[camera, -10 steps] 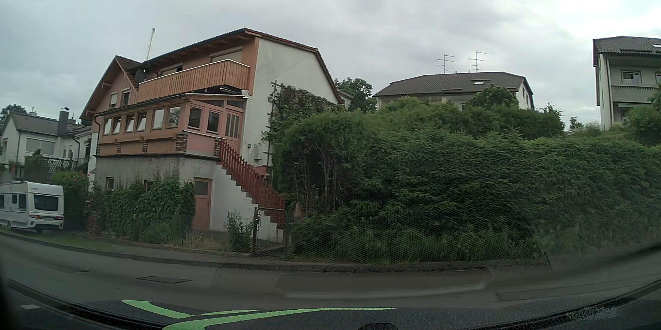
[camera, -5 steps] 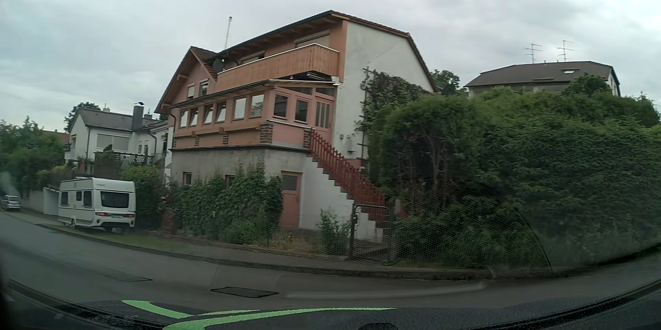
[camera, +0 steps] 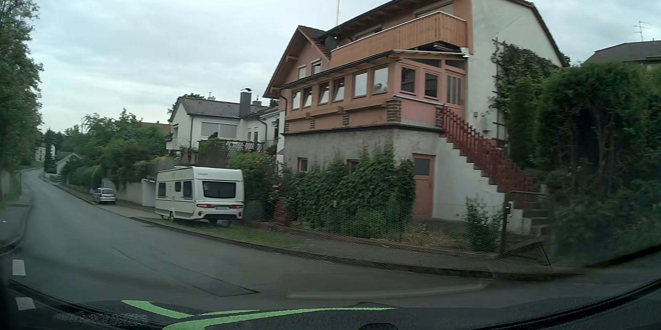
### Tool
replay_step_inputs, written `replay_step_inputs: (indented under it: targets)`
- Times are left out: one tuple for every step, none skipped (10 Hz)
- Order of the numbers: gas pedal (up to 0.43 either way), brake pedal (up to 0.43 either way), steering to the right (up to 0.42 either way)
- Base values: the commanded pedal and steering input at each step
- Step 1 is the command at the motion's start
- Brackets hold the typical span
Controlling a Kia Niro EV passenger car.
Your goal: Follow the waypoints while adhering to traffic rules and regulations
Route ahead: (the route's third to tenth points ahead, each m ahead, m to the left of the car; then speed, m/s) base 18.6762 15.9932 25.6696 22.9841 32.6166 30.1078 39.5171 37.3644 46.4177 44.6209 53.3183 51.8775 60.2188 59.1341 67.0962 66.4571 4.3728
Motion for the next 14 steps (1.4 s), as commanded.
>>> replay_step_inputs:
  targets:
    - [0.331, 0.0, -0.575]
    - [0.331, 0.0, -0.534]
    - [0.319, 0.0, -0.496]
    - [0.319, 0.0, -0.452]
    - [0.319, 0.0, -0.407]
    - [0.319, 0.0, -0.352]
    - [0.319, 0.0, -0.298]
    - [0.319, 0.0, -0.239]
    - [0.319, 0.0, -0.188]
    - [0.319, 0.0, -0.136]
    - [0.319, 0.0, -0.092]
    - [0.319, 0.0, -0.075]
    - [0.319, 0.0, -0.068]
    - [0.319, 0.0, -0.068]
